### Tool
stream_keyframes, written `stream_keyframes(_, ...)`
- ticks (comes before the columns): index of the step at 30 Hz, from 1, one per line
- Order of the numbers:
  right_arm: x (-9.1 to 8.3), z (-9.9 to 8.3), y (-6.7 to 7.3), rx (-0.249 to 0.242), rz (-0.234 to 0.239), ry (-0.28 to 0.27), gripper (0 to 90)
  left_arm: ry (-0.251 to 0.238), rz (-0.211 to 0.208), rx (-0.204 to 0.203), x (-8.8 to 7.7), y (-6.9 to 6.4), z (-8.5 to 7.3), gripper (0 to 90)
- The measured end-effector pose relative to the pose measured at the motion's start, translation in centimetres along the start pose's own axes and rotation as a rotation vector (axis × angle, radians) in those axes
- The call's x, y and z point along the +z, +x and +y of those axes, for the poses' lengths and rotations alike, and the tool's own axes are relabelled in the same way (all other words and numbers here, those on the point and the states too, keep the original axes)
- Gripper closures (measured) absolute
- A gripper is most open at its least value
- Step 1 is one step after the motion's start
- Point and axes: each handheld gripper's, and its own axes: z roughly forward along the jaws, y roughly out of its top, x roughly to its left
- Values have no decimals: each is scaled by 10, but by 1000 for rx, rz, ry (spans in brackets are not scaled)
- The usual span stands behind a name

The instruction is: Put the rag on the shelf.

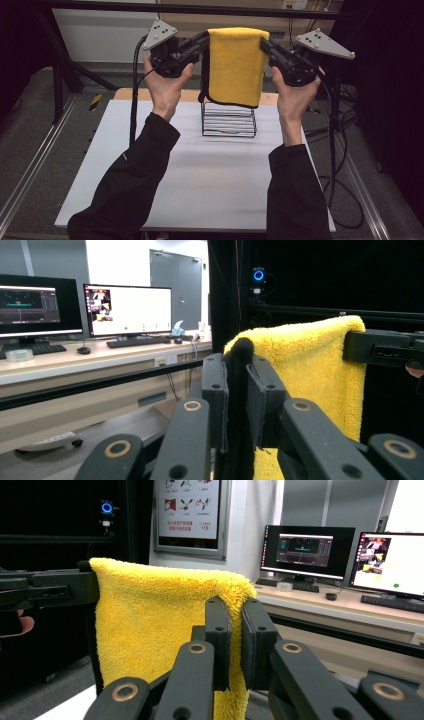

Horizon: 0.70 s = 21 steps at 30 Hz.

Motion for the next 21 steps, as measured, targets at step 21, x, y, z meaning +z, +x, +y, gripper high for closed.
stream_keyframes(21,23,21,-11,9,-15,-59,840,-57,34,25,19,11,24,791)
